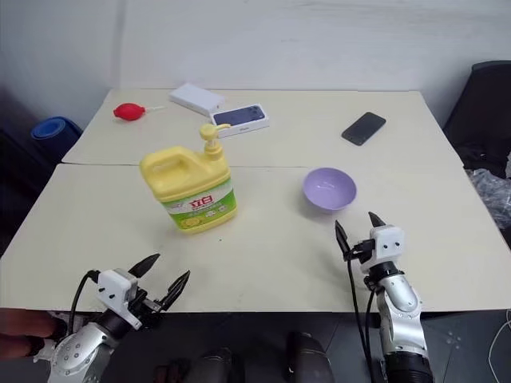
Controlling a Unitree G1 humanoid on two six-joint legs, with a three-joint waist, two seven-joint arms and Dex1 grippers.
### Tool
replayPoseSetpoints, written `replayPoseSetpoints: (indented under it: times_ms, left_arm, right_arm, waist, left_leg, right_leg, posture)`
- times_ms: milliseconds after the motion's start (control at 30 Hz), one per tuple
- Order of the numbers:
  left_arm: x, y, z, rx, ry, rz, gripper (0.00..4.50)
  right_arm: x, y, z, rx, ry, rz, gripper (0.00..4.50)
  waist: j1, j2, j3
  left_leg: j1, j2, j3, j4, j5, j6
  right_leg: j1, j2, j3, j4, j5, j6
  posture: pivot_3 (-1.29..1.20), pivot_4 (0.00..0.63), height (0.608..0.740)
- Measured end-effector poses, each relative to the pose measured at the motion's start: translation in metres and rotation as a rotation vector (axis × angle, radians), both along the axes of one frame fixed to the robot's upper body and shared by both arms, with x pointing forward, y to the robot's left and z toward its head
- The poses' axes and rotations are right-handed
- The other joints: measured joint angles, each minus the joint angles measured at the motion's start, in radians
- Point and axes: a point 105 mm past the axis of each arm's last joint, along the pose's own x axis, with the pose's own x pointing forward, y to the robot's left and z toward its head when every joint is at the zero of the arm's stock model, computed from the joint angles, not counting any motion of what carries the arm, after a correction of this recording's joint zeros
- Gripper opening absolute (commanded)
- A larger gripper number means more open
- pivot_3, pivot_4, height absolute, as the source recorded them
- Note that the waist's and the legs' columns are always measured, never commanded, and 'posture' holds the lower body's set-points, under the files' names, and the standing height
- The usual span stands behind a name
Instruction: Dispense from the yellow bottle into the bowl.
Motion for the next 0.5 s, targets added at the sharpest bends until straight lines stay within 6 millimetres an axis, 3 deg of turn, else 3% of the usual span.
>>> replayPoseSetpoints:
  times_ms: [167,200,333,500]
  left_arm:
    - [0.005,-0.003,0.01,-0.034,-0.002,-0.051,4.49]
    - [0.001,-0.007,0.017,-0.063,0.011,-0.146,4.49]
    - [-0.005,-0.007,0.071,-0.077,-0.029,-0.408,4.49]
    - [0.001,-0.014,0.12,-0.112,-0.034,-0.618,4.49]
  right_arm:
    - [-0.008,0.002,0.001,-0.033,-0.004,0.101,4.5]
    - [-0.011,0.008,0.005,-0.047,0.014,0.188,4.5]
    - [-0.016,0.026,0.032,-0.169,0.07,0.496,4.5]
    - [0.016,0.038,0.053,-0.228,0.124,0.628,4.5]
  waist:
    - [-0.002,0.0,0.0]
    - [-0.002,0.0,0.0]
    - [-0.003,0.0,0.0]
    - [-0.004,0.001,0.0]
  left_leg:
    - [0.0,0.0,0.0,0.0,0.0,0.0]
    - [0.0,0.001,0.0,0.0,0.0,0.0]
    - [0.001,0.001,-0.001,0.001,0.0,0.0]
    - [0.0,0.0,-0.002,0.002,0.002,-0.002]
  right_leg:
    - [0.0,0.0,0.0,0.003,0.0,0.0]
    - [0.0,0.0,0.0,0.004,0.0,0.0]
    - [0.0,0.0,0.0,0.002,0.0,0.0]
    - [0.0,0.001,-0.001,0.005,0.0,-0.001]
  posture:
    - [0.0,0.15,0.74]
    - [0.0,0.15,0.74]
    - [0.0,0.15,0.74]
    - [0.0,0.15,0.74]
